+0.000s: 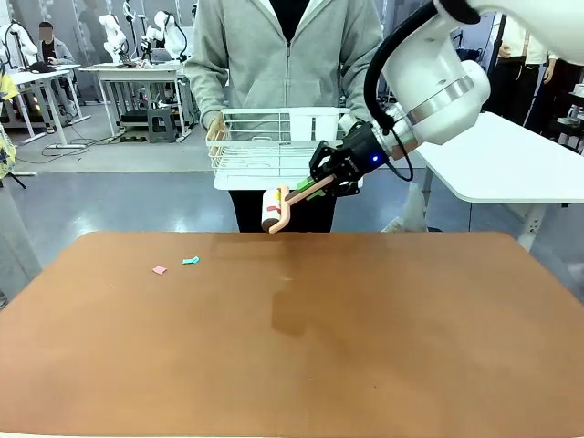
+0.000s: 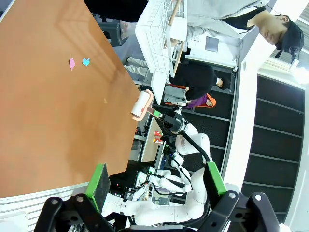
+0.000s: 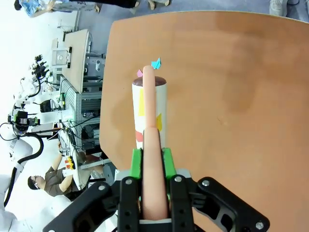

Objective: Clean the table.
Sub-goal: Clean the table with the Lint Roller when the human lifts the Dish drying rack.

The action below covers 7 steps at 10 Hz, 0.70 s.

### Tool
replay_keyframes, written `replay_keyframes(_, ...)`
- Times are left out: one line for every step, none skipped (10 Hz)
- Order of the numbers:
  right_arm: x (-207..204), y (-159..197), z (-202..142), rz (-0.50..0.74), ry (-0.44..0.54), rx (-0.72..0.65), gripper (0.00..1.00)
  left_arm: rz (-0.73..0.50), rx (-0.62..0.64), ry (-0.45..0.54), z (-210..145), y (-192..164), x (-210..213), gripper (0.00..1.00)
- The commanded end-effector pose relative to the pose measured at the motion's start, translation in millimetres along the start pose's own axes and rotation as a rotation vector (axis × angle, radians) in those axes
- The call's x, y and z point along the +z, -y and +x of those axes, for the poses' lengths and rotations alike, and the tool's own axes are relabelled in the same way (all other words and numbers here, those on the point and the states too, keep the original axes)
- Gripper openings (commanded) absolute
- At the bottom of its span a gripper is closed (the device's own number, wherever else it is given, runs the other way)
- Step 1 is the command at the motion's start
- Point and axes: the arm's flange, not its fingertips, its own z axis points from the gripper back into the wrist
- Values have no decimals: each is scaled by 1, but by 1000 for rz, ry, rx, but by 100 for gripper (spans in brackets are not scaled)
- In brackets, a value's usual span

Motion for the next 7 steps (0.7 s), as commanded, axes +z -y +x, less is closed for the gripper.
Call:
replay_keyframes(-55,-3,28,-18,-30,-37,22,-3,-3,1,-1,1,2,100)
replay_keyframes(-71,-1,30,-42,-14,-71,22,-3,-3,1,-1,1,2,100)
replay_keyframes(-85,3,30,-56,-33,-93,22,-3,-3,1,-1,1,2,100)
replay_keyframes(-96,5,30,-71,-41,-104,22,-3,-3,1,-1,1,2,100)
replay_keyframes(-107,5,31,-73,-69,-118,22,-3,-3,1,-1,1,2,100)
replay_keyframes(-116,8,31,-129,-64,-161,22,-3,-3,1,-1,1,2,100)
replay_keyframes(-123,13,31,-136,-72,-193,22,-3,-3,1,-1,1,2,100)
